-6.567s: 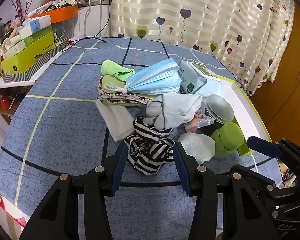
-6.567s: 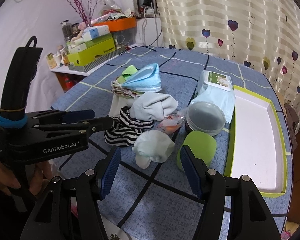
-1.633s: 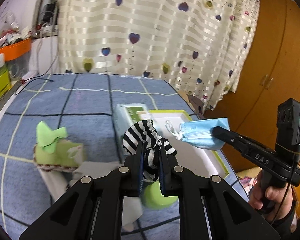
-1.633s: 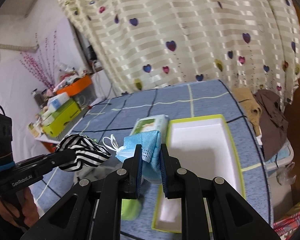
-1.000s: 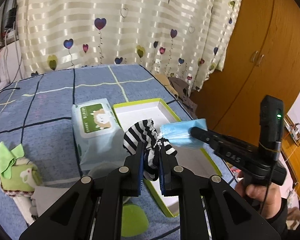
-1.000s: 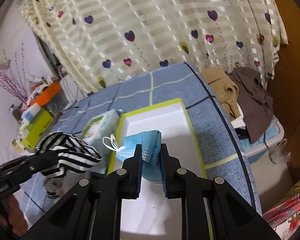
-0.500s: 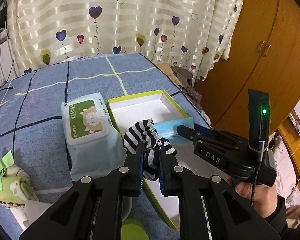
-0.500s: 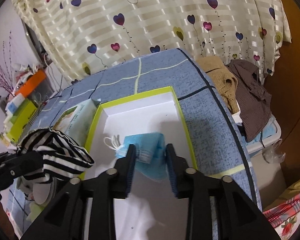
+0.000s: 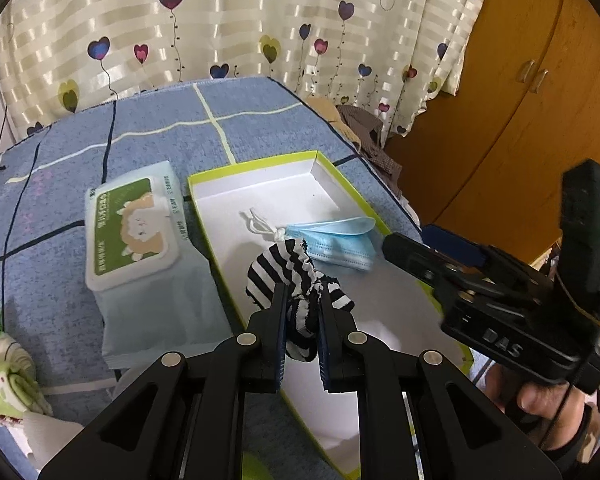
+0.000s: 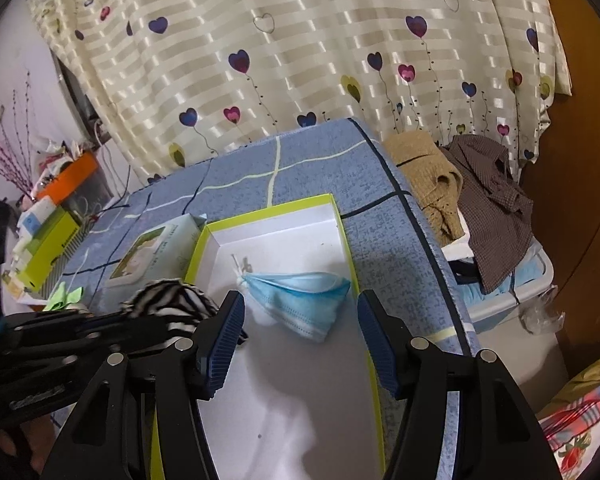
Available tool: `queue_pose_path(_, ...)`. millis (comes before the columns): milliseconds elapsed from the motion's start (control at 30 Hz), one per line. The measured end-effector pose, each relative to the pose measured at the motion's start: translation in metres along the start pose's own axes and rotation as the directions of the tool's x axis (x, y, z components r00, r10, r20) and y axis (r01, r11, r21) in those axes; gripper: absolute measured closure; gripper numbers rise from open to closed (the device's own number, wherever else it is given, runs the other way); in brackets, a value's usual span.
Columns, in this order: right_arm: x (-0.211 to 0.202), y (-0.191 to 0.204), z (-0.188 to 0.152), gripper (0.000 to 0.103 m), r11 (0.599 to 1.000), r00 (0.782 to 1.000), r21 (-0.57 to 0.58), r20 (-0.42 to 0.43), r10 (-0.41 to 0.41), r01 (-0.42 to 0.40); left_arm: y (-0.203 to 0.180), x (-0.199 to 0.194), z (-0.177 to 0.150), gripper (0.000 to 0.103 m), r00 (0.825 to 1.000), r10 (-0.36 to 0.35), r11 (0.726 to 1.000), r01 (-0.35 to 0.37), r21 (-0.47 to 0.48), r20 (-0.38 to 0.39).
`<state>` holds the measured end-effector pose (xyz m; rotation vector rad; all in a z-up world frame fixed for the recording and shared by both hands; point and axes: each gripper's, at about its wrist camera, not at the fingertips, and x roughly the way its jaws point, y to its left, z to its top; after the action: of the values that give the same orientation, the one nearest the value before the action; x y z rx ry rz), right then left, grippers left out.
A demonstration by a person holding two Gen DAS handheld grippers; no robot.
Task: Organize soft objects
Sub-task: 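Open both grippers to drop the mask and sock into the tray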
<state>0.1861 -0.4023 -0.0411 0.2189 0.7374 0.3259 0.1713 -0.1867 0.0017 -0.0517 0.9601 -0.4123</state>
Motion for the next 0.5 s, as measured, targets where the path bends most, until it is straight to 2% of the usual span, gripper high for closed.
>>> queue_pose_path(67,-0.003,-0.001,0.0,0.044,1.0,1.0,0.003,0.006,0.004,-0.004,0.0,0.002,0.002,0.081,1.0,0.0,1.0,0.0,-0.001,0.002)
queue_pose_path(167,-0.004,-0.001,-0.001,0.044,1.0,1.0,0.003,0.005,0.005,-0.005,0.0,0.004,0.002,0.06,1.0,0.007,1.0,-0.007,-0.005,0.003)
queue_pose_path(267,-0.007,0.0,-0.005,0.044,1.0,1.0,0.004,-0.002,0.009,-0.009,0.002,0.001,0.001,0.058,1.0,-0.014,1.0,0.014,-0.024,0.003)
queue_pose_path(333,-0.01,0.003,-0.007,0.044,1.0,1.0,-0.002,-0.006,0.013,-0.013,0.0,-0.005,0.0,0.058,1.0,0.003,1.0,-0.002,-0.01,0.023)
queue_pose_path(500,-0.016,0.018,-0.017,0.044,0.998,0.999,-0.054,-0.024,0.024,-0.025,0.006,-0.026,-0.008,0.058,0.998,-0.031,0.999,0.032,-0.033,0.05)
